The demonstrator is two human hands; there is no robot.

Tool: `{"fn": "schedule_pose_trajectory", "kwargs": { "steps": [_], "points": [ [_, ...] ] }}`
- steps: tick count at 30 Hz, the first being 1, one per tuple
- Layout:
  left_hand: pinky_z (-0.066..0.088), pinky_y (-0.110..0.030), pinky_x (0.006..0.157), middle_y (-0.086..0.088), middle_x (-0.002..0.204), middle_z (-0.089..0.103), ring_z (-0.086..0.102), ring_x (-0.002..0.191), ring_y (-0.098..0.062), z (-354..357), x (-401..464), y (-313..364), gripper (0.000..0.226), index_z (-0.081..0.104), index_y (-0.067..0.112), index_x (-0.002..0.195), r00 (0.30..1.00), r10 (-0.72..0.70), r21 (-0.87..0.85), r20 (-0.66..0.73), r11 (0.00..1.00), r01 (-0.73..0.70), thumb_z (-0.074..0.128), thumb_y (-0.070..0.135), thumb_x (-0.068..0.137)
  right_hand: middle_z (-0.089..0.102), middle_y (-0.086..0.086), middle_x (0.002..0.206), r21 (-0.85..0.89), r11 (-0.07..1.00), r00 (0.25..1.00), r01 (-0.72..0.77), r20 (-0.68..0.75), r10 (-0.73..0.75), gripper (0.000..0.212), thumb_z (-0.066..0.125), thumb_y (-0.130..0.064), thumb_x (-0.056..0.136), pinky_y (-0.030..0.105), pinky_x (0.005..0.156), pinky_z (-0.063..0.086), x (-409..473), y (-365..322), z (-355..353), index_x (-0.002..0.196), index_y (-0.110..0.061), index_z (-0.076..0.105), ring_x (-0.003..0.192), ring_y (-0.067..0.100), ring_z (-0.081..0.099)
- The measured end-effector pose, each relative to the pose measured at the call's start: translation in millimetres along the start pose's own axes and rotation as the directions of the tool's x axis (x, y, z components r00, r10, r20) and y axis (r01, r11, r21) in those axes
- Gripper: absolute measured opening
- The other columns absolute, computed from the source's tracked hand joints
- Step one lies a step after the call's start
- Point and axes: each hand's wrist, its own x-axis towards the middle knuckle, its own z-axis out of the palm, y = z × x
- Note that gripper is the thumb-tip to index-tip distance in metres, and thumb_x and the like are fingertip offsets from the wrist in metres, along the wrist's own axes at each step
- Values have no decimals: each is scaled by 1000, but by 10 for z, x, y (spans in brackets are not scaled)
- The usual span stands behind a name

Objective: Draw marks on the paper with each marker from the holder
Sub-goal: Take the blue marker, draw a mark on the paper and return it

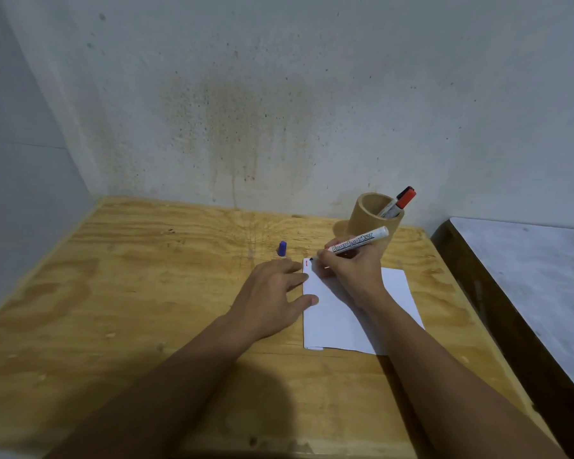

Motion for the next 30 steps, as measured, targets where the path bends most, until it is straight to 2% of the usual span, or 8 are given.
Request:
{"fn": "schedule_pose_trajectory", "kwargs": {
  "steps": [2, 8, 21, 25, 30],
  "points": [
    [49, -38, 88, -9, 106, 72, 63, 99, -23, -2, -6, 7, 45, 72, 9, 102, 1000, 5, -9, -9, 1000, -5, 65, 44, 75, 63, 18, 76, -12, 1000, 1000, 18, 3, -18, 14, 68, 7, 82, 16, 54, 53, 6, 25, -8, 90, 16, 61, 58, 3, 63],
    [47, -38, 93, -7, 113, 70, 62, 105, -20, 7, 0, 14, 44, 70, 11, 107, 1000, -12, -28, -23, 1000, 11, 67, 41, 76, 65, 21, 78, -4, 1000, 999, 31, 11, -31, 15, 69, 8, 80, 23, 59, 59, 18, 77, -7, 91, 16, 62, 63, 14, 66],
    [47, -39, 93, -8, 114, 70, 62, 106, -21, 26, -4, 6, 44, 71, 11, 106, 999, -10, -7, -36, 1000, 10, 67, 43, 76, 65, 19, 78, -7, 999, 998, 49, 29, -49, 14, 68, 8, 82, 18, 57, 56, 32, 109, 6, 92, 17, 62, 61, 7, 67],
    [47, -43, 94, -7, 116, 69, 61, 109, -20, 52, -4, -19, 47, 71, 12, 106, 999, -19, -4, -27, 1000, 19, 62, 47, 76, 64, 18, 73, -22, 999, 999, 33, 37, -32, 11, 68, 7, 80, 26, 58, 55, 56, 136, 12, 85, 15, 62, 63, 17, 65],
    [45, -39, 96, -6, 117, 69, 60, 109, -20, 49, -7, -6, 45, 70, 13, 109, 999, -10, 5, -34, 1000, 10, 65, 44, 77, 64, 16, 68, -48, 999, 999, 19, 50, -17, 9, 69, 3, 77, 35, 60, 55, 69, 162, 0, 79, 9, 63, 61, 22, 64]
  ]
}}
